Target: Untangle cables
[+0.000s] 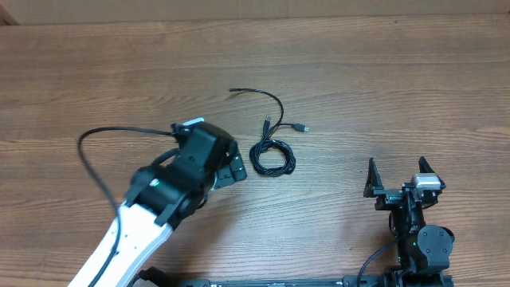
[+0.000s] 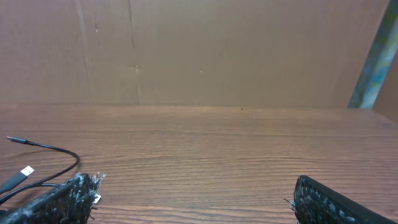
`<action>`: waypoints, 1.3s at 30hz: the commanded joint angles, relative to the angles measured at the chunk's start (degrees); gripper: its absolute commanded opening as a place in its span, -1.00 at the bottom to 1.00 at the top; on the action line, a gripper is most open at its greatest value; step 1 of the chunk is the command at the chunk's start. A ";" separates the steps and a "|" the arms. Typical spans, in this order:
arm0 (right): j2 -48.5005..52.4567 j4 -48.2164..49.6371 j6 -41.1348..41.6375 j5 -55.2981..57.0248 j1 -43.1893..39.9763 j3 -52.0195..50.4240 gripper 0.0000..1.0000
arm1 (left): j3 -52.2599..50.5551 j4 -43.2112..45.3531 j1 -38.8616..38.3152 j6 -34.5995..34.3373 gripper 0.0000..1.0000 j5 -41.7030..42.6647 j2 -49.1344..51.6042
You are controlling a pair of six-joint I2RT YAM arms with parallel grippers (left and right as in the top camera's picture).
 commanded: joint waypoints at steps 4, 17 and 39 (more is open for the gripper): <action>-0.46 0.15 -0.26 0.13 0.04 -0.61 1.00 | -2.16 14.86 -0.22 21.27 0.79 2.40 11.63; -0.46 0.15 -0.26 0.13 0.04 -0.61 1.00 | -2.16 24.57 -0.22 13.22 0.12 15.15 34.82; -0.46 0.15 -0.26 0.13 0.04 -0.61 1.00 | 2.73 5.05 6.78 12.15 -0.91 15.67 16.87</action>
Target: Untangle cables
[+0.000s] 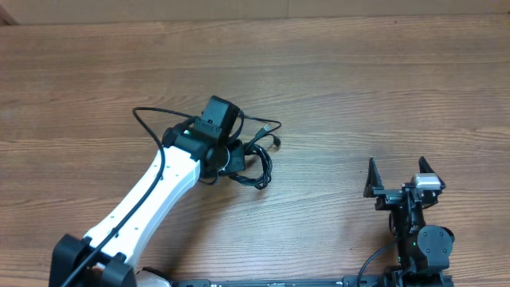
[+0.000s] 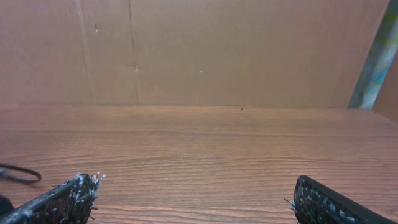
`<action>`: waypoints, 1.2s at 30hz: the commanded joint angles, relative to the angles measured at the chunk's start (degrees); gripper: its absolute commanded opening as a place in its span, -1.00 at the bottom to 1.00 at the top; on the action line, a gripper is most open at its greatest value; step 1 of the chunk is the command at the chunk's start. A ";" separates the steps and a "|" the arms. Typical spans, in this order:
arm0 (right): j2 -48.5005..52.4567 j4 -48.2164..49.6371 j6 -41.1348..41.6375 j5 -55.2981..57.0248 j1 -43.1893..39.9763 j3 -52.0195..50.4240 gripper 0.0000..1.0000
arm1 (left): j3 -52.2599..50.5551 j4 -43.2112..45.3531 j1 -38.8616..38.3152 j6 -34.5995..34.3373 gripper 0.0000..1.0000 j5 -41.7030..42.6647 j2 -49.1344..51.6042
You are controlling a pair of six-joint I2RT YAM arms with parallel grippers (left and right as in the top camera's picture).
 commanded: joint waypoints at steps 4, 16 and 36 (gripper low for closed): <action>-0.44 0.13 -0.24 0.09 0.04 -0.61 1.00 | 1.14 -0.02 -0.22 -8.44 -0.92 0.66 -2.16; -0.44 0.13 -0.24 0.09 0.04 -0.61 1.00 | 1.09 -0.09 -0.26 -15.56 -0.91 6.62 -1.97; -0.44 0.13 -0.24 0.09 0.07 -0.61 1.00 | -0.39 0.11 -8.11 -38.29 -0.91 1.62 1.73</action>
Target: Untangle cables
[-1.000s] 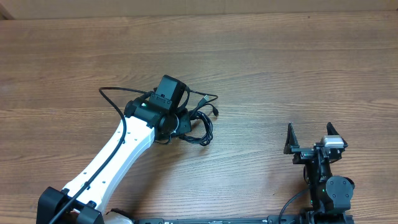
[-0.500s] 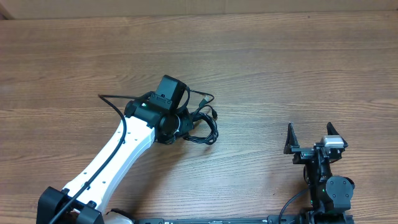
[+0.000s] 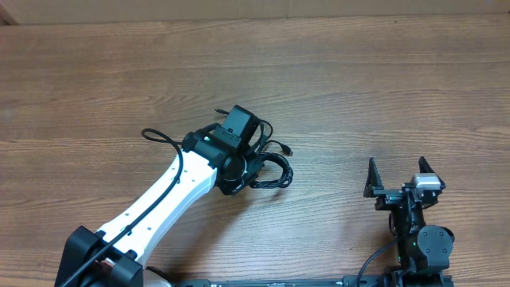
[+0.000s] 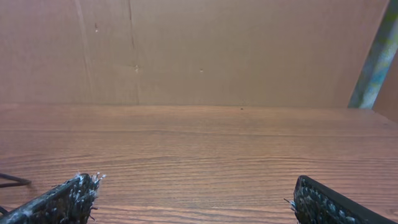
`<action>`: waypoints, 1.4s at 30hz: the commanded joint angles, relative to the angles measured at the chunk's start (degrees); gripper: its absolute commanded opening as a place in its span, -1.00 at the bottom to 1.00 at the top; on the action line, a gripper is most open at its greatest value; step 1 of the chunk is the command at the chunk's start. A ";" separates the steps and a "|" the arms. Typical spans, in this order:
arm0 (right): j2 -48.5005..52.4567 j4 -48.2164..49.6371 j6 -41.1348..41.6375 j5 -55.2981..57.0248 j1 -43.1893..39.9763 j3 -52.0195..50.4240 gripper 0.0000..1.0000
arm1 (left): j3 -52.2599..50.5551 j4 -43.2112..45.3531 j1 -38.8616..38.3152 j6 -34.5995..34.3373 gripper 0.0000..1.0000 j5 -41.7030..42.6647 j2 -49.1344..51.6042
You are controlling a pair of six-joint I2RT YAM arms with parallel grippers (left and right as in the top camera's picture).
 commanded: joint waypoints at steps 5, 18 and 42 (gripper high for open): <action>-0.46 0.13 -0.26 0.11 0.07 -0.61 1.00 | -0.17 0.33 -4.17 -4.61 -0.62 -6.21 0.48; -0.46 0.13 -0.26 0.11 0.07 -0.61 1.00 | 1.90 9.51 -4.24 56.37 0.73 -14.45 1.42; -0.46 0.13 -0.26 0.11 0.07 -0.61 1.00 | 2.08 24.81 -3.80 56.54 -0.92 -8.24 19.61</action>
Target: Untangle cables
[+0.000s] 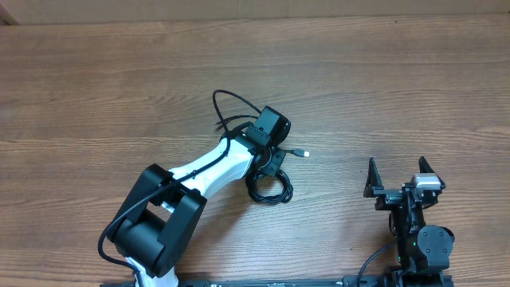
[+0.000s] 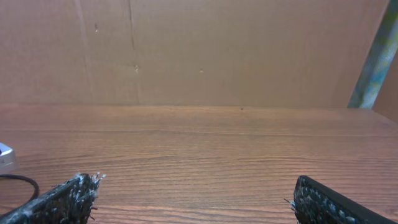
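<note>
A thin black cable lies mid-table, its coil (image 1: 269, 188) bunched below my left gripper (image 1: 273, 162). Its silver USB plug (image 1: 300, 153) sticks out to the right, and a thin loose end (image 1: 223, 124) trails to the upper left. The left gripper presses down into the bundle and looks shut on the cable, though the wrist housing hides its fingers. My right gripper (image 1: 398, 172) is parked open at the lower right, far from the cable. In the right wrist view the right gripper (image 2: 196, 202) holds nothing, and the USB plug (image 2: 5, 157) and a bit of cable (image 2: 18, 180) show at the left edge.
The left arm's own black wire (image 1: 227, 102) arches above its wrist. The wooden table (image 1: 382, 80) ends at a cardboard wall (image 2: 199, 50) along the far side.
My left gripper has moved to the right and slightly down. The coil now lies lower, and the USB plug reaches farther right, coming into the right wrist view. The right arm is unmoved.
The left gripper was first left of the untouched coil. Then it was on the bundle, which had shifted left. After that gripper and bundle stood farther right, and now farther right again with the coil below the gripper. The right gripper stayed open and parked.
</note>
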`<action>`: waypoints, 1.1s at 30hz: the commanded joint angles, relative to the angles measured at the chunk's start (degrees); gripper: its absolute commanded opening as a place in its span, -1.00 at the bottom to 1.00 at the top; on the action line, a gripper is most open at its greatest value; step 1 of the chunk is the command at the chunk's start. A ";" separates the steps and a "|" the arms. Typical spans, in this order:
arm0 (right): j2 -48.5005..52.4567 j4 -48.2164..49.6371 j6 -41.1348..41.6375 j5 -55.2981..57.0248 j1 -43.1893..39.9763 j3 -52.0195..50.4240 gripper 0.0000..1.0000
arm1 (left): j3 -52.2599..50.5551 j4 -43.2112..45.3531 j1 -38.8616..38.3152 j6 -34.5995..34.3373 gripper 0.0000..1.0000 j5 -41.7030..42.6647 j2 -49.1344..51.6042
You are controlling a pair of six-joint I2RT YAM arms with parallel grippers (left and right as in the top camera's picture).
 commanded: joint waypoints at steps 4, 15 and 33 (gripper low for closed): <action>-0.44 0.13 -0.26 0.11 0.07 -0.61 1.00 | 6.75 -10.01 0.09 -7.13 -0.92 0.04 -4.81; -0.44 0.13 -0.26 0.11 0.04 -0.61 1.00 | 14.58 -23.15 0.09 -17.44 -0.91 0.02 -17.46; -0.44 0.13 -0.26 0.11 0.04 -0.61 1.00 | 14.64 -27.89 0.09 -22.56 -0.92 -0.07 -20.35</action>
